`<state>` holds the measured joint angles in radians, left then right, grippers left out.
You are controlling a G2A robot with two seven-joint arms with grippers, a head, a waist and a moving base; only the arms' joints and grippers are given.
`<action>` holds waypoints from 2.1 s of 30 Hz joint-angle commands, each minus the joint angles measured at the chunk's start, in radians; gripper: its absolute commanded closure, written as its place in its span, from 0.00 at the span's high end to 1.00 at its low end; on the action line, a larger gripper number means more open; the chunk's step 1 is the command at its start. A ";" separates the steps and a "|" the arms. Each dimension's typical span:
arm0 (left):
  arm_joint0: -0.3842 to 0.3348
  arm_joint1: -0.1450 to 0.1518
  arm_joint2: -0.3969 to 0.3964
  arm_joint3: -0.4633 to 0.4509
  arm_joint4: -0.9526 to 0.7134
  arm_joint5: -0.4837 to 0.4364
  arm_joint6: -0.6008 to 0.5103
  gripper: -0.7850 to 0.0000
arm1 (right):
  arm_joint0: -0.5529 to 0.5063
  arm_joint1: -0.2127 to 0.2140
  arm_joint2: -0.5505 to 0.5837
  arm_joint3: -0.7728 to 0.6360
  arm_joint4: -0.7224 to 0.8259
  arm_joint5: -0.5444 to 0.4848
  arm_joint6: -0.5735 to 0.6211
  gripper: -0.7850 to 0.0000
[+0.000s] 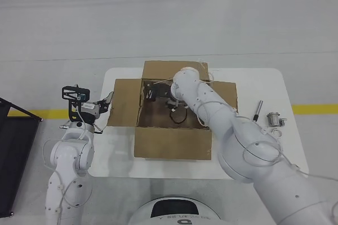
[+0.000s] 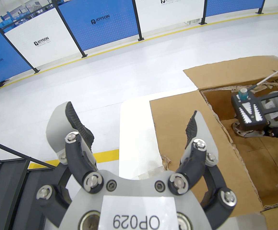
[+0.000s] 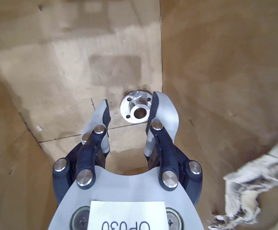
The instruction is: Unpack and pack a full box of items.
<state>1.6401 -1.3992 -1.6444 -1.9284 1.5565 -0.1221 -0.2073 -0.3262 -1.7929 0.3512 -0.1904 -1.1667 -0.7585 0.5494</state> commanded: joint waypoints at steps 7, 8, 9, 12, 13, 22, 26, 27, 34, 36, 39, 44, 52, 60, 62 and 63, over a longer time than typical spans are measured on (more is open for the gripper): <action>0.000 0.000 0.000 0.000 0.000 0.000 0.000 1.00 | -0.020 0.005 -0.002 0.001 -0.026 0.071 0.009 0.46; 0.000 0.000 0.000 0.000 0.000 0.000 0.000 1.00 | -0.027 0.005 -0.003 0.004 -0.030 0.077 0.013 0.45; 0.000 0.000 0.000 0.000 0.000 0.000 0.000 1.00 | -0.032 0.005 -0.003 0.003 -0.032 0.082 0.014 0.45; 0.000 0.000 0.000 0.000 0.000 0.000 0.000 1.00 | -0.042 0.005 -0.004 0.007 -0.041 0.097 0.015 0.45; 0.000 0.000 0.000 0.000 0.000 0.000 0.000 1.00 | -0.045 0.006 -0.004 0.008 -0.043 0.104 0.012 0.45; 0.000 0.000 0.000 0.000 0.000 0.000 0.000 1.00 | -0.062 0.004 -0.001 0.010 -0.051 0.108 0.023 0.42; 0.000 0.000 0.000 0.000 0.000 0.000 0.000 1.00 | -0.060 0.001 0.017 0.006 -0.008 0.029 0.051 0.44; 0.000 0.000 0.000 0.000 0.000 0.000 0.000 1.00 | -0.055 0.001 0.023 0.007 0.004 0.007 0.049 0.44; 0.000 0.000 0.000 0.000 0.000 0.000 0.000 1.00 | -0.030 0.013 0.049 0.015 0.041 -0.035 -0.003 0.44; 0.000 0.000 0.000 0.000 0.000 0.000 0.000 1.00 | -0.033 0.015 0.048 0.013 0.034 -0.026 -0.007 0.44; 0.000 0.000 0.000 0.000 0.000 0.000 0.000 1.00 | -0.044 0.017 0.046 0.008 0.023 -0.001 -0.011 0.45; 0.000 0.000 0.000 0.000 0.000 0.000 0.000 1.00 | -0.057 0.019 0.047 0.008 0.016 0.027 -0.014 0.44; 0.000 0.000 0.000 0.000 0.000 0.000 0.000 1.00 | -0.067 0.020 0.052 0.012 0.014 0.055 -0.019 0.40; 0.000 0.000 0.000 0.000 0.000 0.000 0.000 1.00 | -0.067 0.020 0.052 0.012 0.014 0.055 -0.019 0.40; 0.000 0.000 0.000 0.000 0.000 0.000 0.000 1.00 | -0.067 0.020 0.052 0.012 0.014 0.055 -0.019 0.40; 0.000 0.000 0.000 0.000 0.000 0.000 0.000 1.00 | -0.067 0.020 0.052 0.012 0.014 0.055 -0.019 0.40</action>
<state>1.6401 -1.3992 -1.6444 -1.9284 1.5565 -0.1221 -0.2073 -0.3934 -1.7728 0.4031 -0.1779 -1.1525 -0.7033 0.5308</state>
